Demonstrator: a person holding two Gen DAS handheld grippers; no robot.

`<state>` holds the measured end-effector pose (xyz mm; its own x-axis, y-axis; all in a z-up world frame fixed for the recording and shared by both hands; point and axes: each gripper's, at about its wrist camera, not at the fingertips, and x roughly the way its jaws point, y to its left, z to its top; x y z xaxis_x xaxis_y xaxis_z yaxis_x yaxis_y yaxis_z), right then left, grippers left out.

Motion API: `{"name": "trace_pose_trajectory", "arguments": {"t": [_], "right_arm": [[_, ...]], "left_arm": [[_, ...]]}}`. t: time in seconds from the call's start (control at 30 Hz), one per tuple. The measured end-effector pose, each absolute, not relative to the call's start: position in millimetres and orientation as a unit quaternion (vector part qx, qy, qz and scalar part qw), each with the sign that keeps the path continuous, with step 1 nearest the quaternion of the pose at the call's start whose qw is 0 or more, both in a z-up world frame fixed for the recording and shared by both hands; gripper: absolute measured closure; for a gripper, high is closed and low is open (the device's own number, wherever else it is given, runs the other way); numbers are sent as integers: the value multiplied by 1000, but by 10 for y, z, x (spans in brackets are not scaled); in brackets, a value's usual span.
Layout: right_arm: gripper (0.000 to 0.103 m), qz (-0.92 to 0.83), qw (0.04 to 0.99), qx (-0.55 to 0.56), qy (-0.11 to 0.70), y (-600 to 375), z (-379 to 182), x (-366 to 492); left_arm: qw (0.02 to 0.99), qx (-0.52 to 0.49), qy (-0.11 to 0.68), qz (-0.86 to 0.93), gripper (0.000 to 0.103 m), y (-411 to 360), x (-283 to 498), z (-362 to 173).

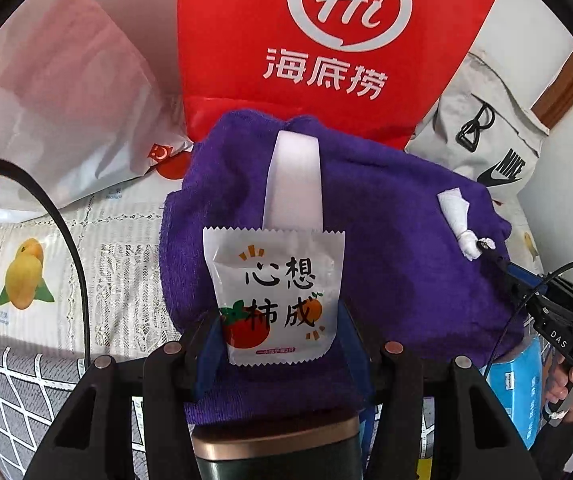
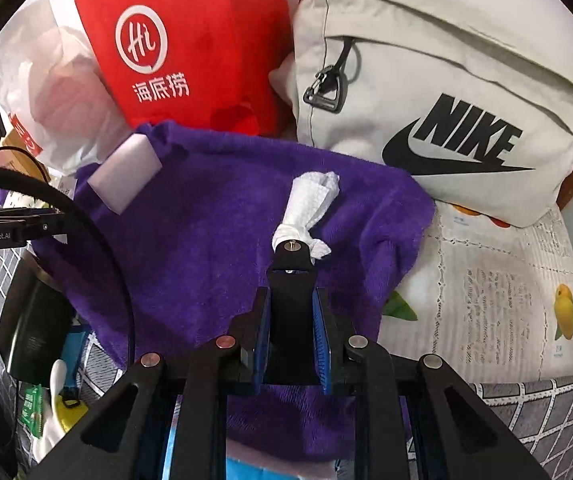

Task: Organize soft objects
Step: 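Carry the strap and sachet onto the purple towel and open both tools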

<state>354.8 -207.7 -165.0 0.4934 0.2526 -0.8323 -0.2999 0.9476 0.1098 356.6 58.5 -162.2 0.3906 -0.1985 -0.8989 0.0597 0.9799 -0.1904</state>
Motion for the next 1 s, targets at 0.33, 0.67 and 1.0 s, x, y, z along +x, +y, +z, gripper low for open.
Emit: {"name": "trace_pose_trajectory", "arguments": {"t": [0.33, 0.67, 1.0], "right_arm": [[82, 155, 855, -33, 493, -2107, -1740, 3606], [69, 150, 862, -56, 482, -2060, -1688, 3571], [48, 154, 890, -79, 422, -1922, -1270, 3263]], "left_arm": [[824, -53, 560, -73, 52, 507, 3655, -1693], [819, -45, 566, -80, 26, 405, 3702, -1726], [829, -30, 553, -77, 25, 379, 3559, -1562]]}}
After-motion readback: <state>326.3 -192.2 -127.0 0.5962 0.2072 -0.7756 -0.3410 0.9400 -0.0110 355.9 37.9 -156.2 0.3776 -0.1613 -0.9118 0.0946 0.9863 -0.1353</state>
